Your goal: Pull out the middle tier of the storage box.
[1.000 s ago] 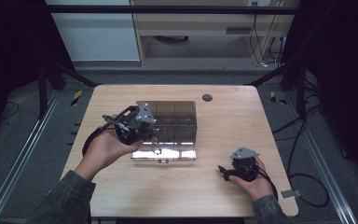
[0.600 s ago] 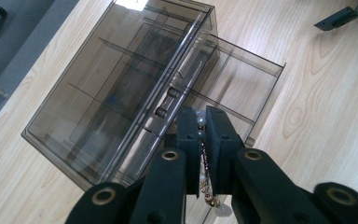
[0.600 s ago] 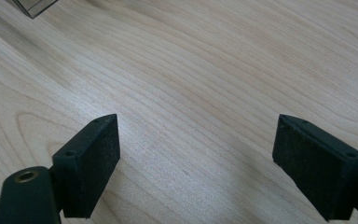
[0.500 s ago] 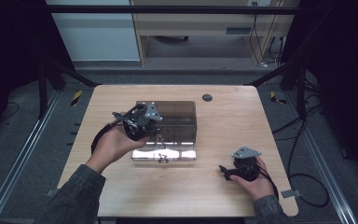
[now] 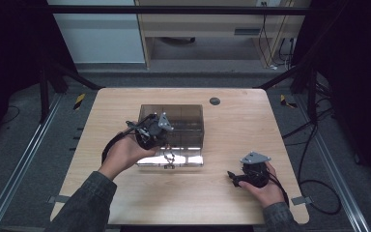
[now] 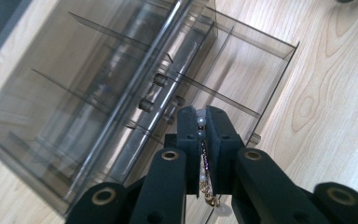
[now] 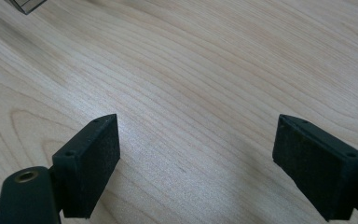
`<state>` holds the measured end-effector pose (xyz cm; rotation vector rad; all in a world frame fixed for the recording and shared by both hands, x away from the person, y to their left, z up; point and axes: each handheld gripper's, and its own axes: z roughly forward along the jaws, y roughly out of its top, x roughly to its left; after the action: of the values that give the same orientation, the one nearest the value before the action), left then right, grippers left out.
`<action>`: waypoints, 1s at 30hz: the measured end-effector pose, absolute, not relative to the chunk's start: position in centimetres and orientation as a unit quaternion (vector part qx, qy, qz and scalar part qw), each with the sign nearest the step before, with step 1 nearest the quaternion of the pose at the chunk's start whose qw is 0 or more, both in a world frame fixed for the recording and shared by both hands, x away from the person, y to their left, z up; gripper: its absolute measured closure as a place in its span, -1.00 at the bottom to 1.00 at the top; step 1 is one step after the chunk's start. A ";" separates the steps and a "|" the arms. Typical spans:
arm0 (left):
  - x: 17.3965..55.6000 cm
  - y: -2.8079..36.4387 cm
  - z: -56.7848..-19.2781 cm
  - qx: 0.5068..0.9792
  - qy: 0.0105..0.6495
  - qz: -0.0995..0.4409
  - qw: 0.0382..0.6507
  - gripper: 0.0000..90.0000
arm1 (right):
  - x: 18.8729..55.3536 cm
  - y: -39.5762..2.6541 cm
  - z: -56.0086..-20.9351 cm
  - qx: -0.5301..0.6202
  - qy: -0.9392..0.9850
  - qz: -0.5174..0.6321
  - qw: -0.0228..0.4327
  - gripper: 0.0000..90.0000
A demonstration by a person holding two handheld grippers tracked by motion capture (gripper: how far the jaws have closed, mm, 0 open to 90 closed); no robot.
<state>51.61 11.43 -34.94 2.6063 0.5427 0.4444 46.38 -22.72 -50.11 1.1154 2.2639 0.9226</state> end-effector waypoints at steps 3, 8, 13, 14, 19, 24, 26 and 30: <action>51.9 11.2 -35.7 0.942 0.198 0.156 0.220 0.88 | 46.4 -22.7 -50.2 0.402 0.822 0.333 0.228 -0.66; 52.2 10.7 -37.3 0.941 0.202 0.157 0.220 0.88 | 46.4 -22.6 -50.2 0.405 0.823 0.330 0.224 -0.67; 52.6 10.2 -38.7 0.942 0.203 0.151 0.221 0.88 | 46.4 -22.6 -50.3 0.405 0.824 0.329 0.222 -0.67; 52.6 10.1 -39.0 0.943 0.202 0.149 0.220 0.88 | 46.4 -22.6 -50.3 0.405 0.824 0.329 0.222 -0.67; 52.9 9.5 -39.9 0.941 0.204 0.152 0.222 0.88 | 46.4 -22.6 -50.3 0.404 0.825 0.327 0.222 -0.67; 53.0 9.4 -40.8 0.944 0.204 0.150 0.213 0.88 | 46.4 -22.6 -50.3 0.404 0.825 0.328 0.221 -0.67; 53.0 9.5 -41.2 0.944 0.206 0.149 0.209 0.88 | 46.4 -22.6 -50.3 0.404 0.825 0.327 0.221 -0.67; 53.1 9.8 -41.7 0.943 0.213 0.147 0.209 0.88 | 46.4 -22.6 -50.3 0.403 0.826 0.326 0.222 -0.67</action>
<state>53.07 9.84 -41.71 2.6225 0.5931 0.4098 46.41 -22.56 -50.34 1.1143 2.2818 0.9006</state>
